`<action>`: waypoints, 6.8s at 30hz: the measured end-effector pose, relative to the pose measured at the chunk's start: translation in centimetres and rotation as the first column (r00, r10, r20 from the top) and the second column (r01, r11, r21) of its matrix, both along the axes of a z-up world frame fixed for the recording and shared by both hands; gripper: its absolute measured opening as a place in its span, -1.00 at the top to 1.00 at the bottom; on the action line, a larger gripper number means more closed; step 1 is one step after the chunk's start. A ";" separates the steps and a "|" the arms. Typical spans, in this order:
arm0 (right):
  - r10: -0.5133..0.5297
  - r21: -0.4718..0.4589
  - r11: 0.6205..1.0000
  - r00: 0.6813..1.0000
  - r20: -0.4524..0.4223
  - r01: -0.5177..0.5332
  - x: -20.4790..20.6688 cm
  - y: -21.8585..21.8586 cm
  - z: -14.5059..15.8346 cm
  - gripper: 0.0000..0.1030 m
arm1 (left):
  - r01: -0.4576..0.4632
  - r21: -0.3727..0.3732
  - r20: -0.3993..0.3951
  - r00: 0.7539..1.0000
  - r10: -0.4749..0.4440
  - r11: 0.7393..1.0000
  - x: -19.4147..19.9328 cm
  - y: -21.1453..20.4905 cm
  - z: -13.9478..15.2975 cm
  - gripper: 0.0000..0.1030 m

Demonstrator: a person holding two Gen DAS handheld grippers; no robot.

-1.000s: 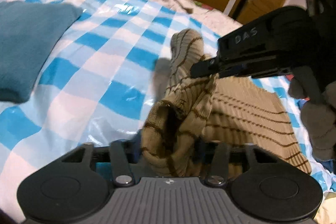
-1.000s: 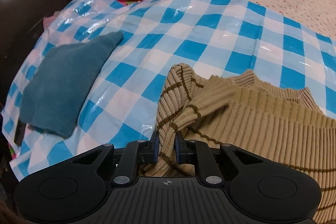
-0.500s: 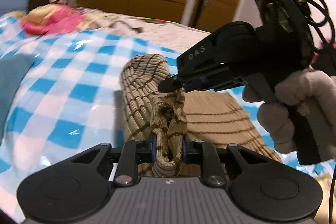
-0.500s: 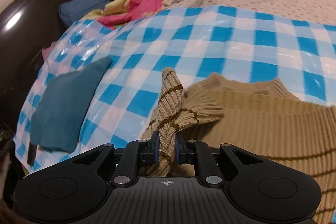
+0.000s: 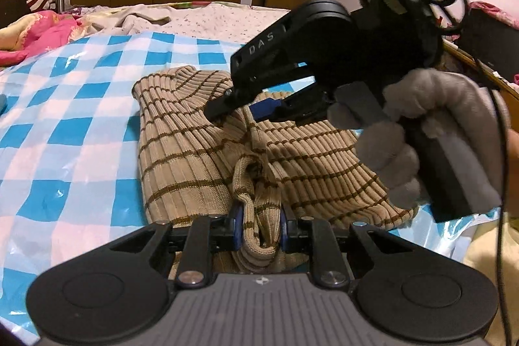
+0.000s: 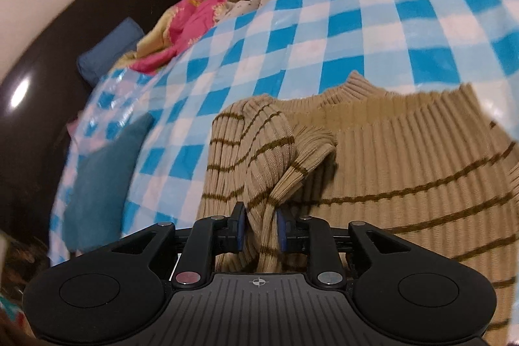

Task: Fold small clothes

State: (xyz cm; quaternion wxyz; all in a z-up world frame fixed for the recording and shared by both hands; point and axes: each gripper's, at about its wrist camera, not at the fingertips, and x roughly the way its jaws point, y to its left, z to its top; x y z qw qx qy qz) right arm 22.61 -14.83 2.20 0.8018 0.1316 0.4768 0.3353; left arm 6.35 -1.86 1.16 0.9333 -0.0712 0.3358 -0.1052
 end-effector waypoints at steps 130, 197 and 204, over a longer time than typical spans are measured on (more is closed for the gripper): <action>-0.316 -0.187 0.925 0.942 0.109 0.332 -6.3 -13.4 -2.2 0.18 | 0.013 -0.200 -0.011 1.000 -0.016 0.980 5.0 0.6 -0.6 0.15; -0.268 -0.120 0.947 0.938 0.219 0.298 -4.7 -8.9 1.5 0.18 | -0.021 0.003 -0.012 1.000 0.021 1.000 5.0 2.1 0.3 -0.15; -0.271 -0.238 0.919 0.943 0.195 0.313 -1.4 -7.3 -1.6 0.19 | -0.034 -0.014 -0.040 0.999 0.033 0.999 5.6 2.4 -0.9 -0.17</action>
